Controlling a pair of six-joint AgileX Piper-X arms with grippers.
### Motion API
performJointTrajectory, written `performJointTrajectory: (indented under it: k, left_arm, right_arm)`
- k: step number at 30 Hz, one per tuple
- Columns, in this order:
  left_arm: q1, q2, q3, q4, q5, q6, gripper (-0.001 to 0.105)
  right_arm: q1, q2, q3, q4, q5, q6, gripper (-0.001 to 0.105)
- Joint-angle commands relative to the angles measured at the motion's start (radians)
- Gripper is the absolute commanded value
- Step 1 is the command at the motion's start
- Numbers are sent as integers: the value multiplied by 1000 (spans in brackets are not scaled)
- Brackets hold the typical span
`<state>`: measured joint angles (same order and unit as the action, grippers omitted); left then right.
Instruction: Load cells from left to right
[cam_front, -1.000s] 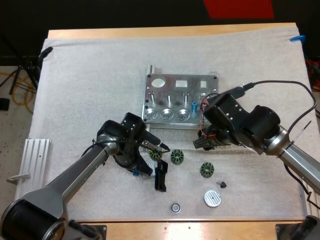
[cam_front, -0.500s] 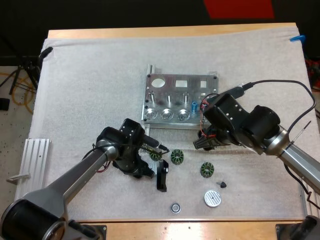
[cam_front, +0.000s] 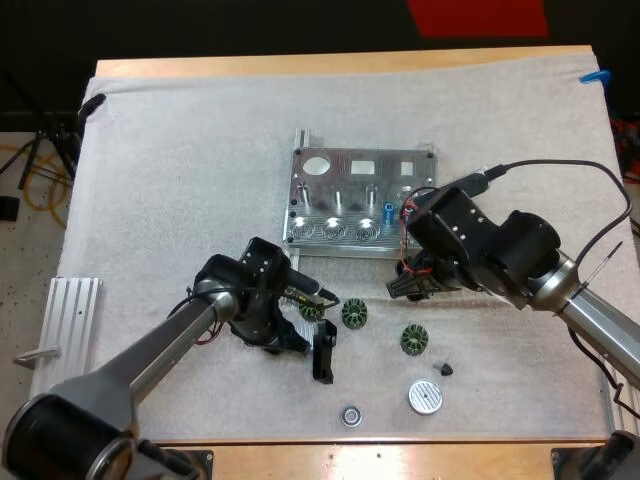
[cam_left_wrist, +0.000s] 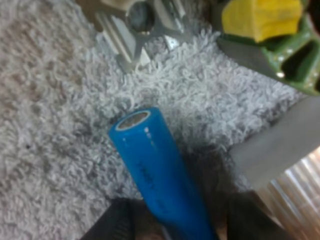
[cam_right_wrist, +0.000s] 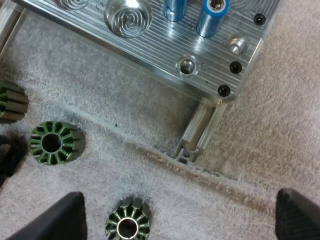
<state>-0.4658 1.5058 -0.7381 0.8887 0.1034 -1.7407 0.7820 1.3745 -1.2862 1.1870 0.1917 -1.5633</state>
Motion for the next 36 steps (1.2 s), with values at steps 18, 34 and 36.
performJointTrajectory:
  k: [18,34,36]
  left_arm:
    - [-5,-25,0,29,-2,148,0]
    - [-5,-492,-34,28,271,450,0]
    - [-5,-523,-58,28,301,460,0]
  right_arm:
    - [-63,-9,-46,-98,-103,16,74]
    - [-396,-8,-120,-136,-819,-50,74]
    - [-355,-3,-120,-136,-845,-57,74]
